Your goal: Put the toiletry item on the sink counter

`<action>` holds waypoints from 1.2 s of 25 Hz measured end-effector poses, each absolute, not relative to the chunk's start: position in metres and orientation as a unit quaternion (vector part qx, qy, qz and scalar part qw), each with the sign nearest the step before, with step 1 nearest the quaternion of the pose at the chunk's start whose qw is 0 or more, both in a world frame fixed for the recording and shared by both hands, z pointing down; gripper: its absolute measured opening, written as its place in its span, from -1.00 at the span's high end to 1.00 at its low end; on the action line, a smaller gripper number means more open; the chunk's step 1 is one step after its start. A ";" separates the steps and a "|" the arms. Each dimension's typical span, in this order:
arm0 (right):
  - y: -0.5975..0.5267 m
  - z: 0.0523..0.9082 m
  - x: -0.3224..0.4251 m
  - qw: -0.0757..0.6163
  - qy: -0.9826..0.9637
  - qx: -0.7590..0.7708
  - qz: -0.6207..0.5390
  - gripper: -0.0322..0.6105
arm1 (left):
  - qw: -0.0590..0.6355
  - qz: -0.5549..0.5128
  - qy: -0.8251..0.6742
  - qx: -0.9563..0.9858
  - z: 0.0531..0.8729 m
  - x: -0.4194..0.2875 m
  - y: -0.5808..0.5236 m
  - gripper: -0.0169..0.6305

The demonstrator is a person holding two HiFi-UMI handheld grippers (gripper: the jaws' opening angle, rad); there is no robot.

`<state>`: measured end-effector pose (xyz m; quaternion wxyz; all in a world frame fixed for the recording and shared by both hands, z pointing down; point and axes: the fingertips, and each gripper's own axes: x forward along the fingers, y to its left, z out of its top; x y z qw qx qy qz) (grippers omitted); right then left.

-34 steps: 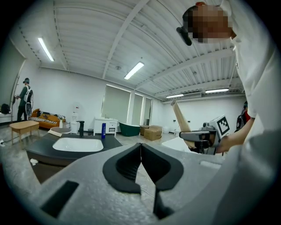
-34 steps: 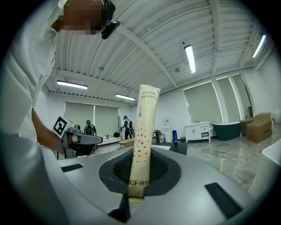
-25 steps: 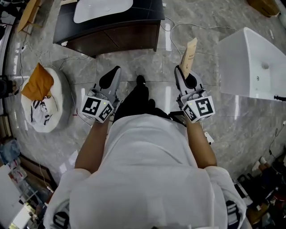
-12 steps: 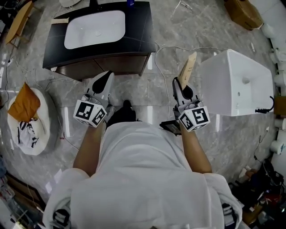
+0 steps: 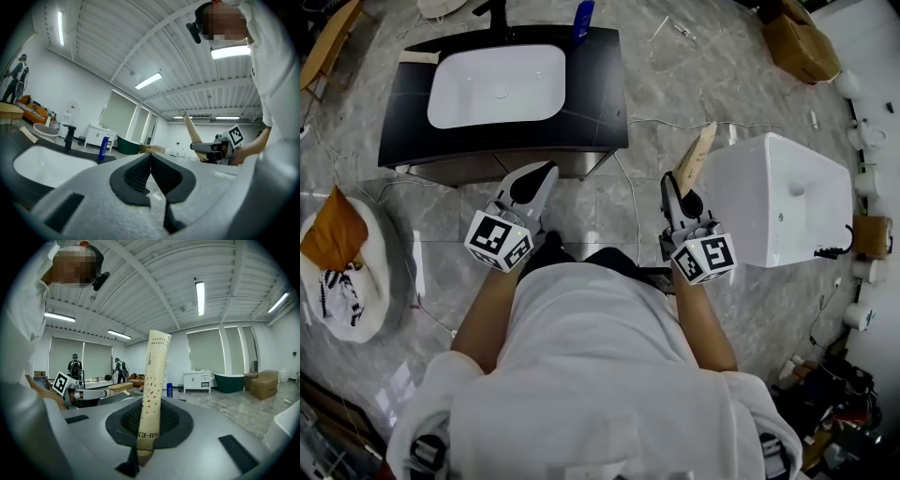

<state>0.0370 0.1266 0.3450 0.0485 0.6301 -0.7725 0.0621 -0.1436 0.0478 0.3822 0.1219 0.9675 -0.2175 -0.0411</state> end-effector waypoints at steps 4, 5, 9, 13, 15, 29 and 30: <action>0.112 0.350 0.041 0.049 -0.768 0.634 0.071 0.84 | 0.128 -0.038 -0.213 0.968 0.390 -0.139 0.034 0.90; 0.110 0.351 0.042 0.051 -0.768 0.634 0.073 0.84 | 0.128 -0.037 -0.213 0.968 0.392 -0.139 0.032 0.90; 0.097 0.358 0.055 0.048 -0.766 0.637 0.079 0.84 | 0.134 -0.031 -0.214 0.967 0.400 -0.129 0.021 0.90; 0.075 0.361 0.074 0.036 -0.767 0.636 0.081 0.84 | 0.124 -0.026 -0.212 0.969 0.397 -0.109 0.008 0.90; 0.062 0.362 0.082 0.032 -0.771 0.631 0.081 0.84 | 0.117 -0.022 -0.214 0.970 0.394 -0.099 -0.001 0.90; -0.045 0.354 0.210 -0.016 -0.803 0.593 0.064 0.84 | 0.080 -0.001 -0.267 0.960 0.361 0.018 -0.092 0.90; -0.052 0.353 0.222 -0.018 -0.805 0.590 0.064 0.84 | 0.079 0.001 -0.272 0.959 0.358 0.027 -0.098 0.90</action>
